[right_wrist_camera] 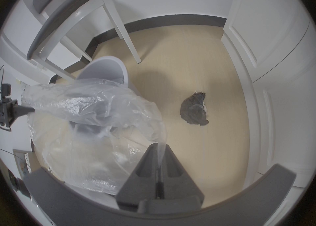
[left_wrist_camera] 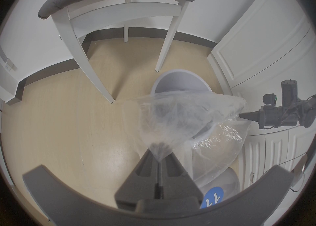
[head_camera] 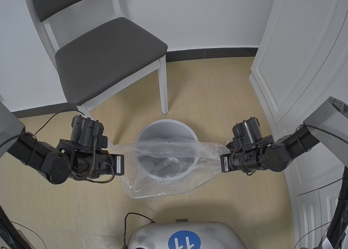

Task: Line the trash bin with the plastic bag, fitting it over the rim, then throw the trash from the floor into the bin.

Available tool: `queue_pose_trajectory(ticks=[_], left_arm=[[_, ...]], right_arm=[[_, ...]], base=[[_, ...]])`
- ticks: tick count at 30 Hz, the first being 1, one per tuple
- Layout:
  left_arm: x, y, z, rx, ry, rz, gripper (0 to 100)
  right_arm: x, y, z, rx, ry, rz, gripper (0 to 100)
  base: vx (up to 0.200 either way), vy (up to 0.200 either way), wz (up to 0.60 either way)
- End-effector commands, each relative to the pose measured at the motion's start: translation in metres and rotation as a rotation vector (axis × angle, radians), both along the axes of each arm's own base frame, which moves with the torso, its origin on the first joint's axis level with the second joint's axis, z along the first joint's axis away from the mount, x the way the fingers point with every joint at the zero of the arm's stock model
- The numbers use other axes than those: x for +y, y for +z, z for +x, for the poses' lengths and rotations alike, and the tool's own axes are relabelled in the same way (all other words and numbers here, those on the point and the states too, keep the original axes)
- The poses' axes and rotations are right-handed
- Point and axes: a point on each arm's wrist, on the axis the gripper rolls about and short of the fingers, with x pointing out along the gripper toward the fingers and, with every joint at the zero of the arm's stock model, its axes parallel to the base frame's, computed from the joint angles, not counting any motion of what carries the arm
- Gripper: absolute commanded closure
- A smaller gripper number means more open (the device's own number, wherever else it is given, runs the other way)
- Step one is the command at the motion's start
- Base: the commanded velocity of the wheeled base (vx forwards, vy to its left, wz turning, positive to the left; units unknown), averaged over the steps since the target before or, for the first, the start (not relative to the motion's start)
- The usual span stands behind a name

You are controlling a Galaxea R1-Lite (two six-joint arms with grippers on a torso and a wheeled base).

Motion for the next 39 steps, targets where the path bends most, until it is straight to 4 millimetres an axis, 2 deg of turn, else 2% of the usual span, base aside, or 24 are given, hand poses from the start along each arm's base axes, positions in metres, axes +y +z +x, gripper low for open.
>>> queue_pose_trajectory(ticks=[1,5,13,19,26,31,39], left_arm=[[0.004,0.013,-0.009,-0.010,0.000,-0.004,100],[0.005,0.015,-0.014,0.004,-0.003,0.001,100],[0.003,0.004,-0.013,0.045,-0.007,0.018,100],[-0.002,-0.016,0.000,0.088,-0.006,0.042,100],[-0.013,-0.036,0.039,0.087,0.008,0.037,100],[-0.016,-0.041,0.057,0.018,0.019,0.007,100],[-0.014,-0.053,0.070,-0.037,0.037,-0.016,100]], right_arm=[[-0.004,0.018,-0.008,0.005,0.009,-0.010,100],[-0.004,0.018,-0.011,0.020,0.008,-0.023,100],[-0.001,0.000,-0.011,0.067,0.016,-0.053,100],[0.001,-0.018,-0.005,0.105,0.035,-0.095,100],[0.009,-0.035,0.025,0.087,-0.003,-0.066,100],[0.012,-0.035,0.043,0.036,-0.076,-0.010,100],[0.008,-0.049,0.059,-0.037,-0.109,0.037,100]], base=[[0.000,0.000,0.00],[0.000,0.000,0.00],[0.000,0.000,0.00],[0.000,0.000,0.00],[0.000,0.000,0.00],[0.000,0.000,0.00],[0.000,0.000,0.00]])
